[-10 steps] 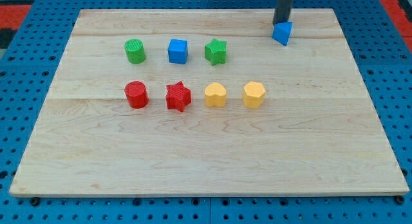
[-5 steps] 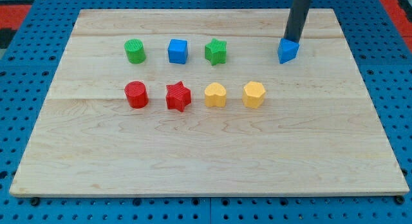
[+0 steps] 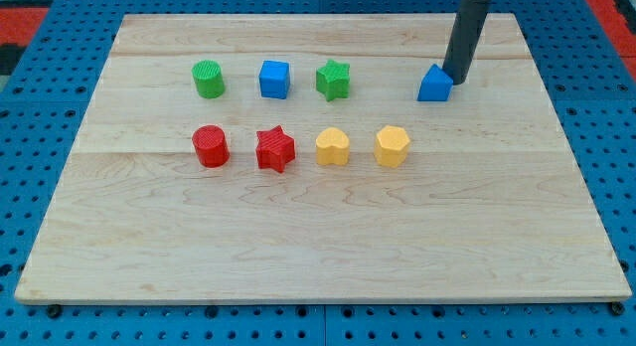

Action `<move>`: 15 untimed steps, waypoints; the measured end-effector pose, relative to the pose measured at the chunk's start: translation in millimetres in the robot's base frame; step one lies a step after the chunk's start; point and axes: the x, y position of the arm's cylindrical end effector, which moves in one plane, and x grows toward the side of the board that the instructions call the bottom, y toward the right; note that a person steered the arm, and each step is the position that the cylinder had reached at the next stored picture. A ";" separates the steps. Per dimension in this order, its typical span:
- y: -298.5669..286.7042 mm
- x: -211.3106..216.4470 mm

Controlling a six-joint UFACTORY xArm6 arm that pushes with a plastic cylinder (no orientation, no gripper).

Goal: Slide blue triangle towards green star

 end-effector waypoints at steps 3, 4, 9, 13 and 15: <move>3.5 39.0; -8.7 37.5; -34.8 27.1; -60.7 42.3; -58.4 37.9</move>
